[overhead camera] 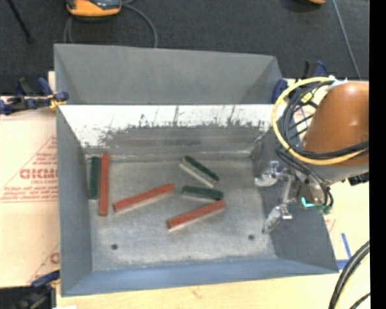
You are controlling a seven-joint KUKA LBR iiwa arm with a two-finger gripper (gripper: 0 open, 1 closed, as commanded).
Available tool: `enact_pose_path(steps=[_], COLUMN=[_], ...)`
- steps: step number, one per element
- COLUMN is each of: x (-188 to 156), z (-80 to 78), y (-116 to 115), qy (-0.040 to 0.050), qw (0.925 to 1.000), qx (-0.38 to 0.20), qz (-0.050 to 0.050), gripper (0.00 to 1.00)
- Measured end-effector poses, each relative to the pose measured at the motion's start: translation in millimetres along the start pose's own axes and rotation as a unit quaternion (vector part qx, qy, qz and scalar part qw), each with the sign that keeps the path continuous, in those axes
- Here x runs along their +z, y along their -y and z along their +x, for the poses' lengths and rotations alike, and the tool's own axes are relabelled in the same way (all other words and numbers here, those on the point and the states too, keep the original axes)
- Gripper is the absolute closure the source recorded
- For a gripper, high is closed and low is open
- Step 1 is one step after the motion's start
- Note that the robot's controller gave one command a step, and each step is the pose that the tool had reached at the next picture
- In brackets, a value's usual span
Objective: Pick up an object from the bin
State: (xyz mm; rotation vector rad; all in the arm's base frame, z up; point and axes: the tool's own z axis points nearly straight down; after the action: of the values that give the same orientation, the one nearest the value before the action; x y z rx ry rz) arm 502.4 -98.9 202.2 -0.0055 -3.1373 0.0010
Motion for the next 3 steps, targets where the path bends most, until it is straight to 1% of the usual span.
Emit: enact_pose_path(steps=[1, 2, 3], x=[-4.0, -1.1, 23.2], z=[-1.8, -10.3, -62.3], y=[-0.4, -3.6, -34.0], qy=[0.0039, 0.0044, 0.0043], qw=[1.0000, 1.0000, 1.0000], qx=[-0.001, -0.001, -0.008], qz=[0.001, 0.001, 0.000], gripper=[0.00, 0.00, 0.00])
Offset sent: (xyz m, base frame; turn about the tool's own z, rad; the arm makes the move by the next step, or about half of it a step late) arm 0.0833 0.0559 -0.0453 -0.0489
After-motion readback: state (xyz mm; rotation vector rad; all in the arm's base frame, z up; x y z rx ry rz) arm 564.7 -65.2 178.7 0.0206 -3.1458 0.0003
